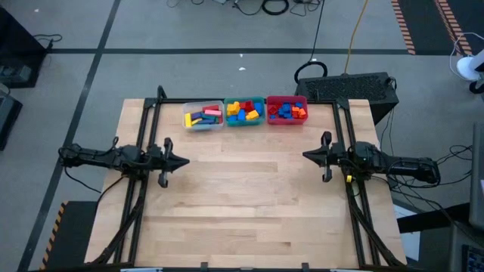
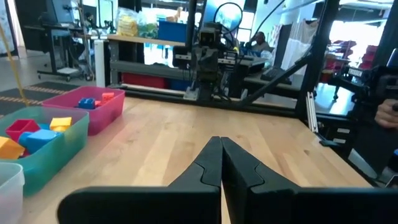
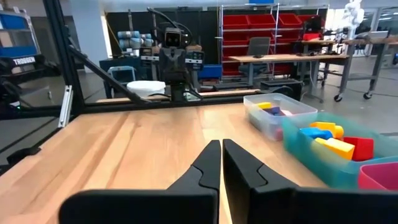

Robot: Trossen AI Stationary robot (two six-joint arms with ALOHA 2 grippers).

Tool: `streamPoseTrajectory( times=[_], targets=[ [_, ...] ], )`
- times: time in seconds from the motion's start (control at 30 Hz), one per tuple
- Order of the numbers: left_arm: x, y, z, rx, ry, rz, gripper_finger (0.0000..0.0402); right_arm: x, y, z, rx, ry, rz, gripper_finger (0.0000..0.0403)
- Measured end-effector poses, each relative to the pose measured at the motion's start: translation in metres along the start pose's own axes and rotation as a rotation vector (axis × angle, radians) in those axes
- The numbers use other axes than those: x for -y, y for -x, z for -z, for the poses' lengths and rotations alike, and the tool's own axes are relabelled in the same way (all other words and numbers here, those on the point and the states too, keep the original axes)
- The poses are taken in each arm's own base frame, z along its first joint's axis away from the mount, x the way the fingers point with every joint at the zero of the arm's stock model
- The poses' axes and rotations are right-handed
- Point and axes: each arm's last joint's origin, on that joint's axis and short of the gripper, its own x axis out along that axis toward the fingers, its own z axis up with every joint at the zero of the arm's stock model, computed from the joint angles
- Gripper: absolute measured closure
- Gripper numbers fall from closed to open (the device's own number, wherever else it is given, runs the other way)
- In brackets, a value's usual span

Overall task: Sort blocks by size
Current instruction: Return to Home Position

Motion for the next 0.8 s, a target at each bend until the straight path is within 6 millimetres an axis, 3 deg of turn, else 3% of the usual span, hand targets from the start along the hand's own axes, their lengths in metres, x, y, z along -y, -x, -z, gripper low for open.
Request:
streamPoseTrajectory(
  times=[0.8],
  targets=[
    [-0.0013, -0.0033, 0.0037, -0.041, -0.025, -0.052, 0.0398, 0.0001, 0.0, -0.0006, 0.006, -0.002, 0.005, 0.0398]
  ],
)
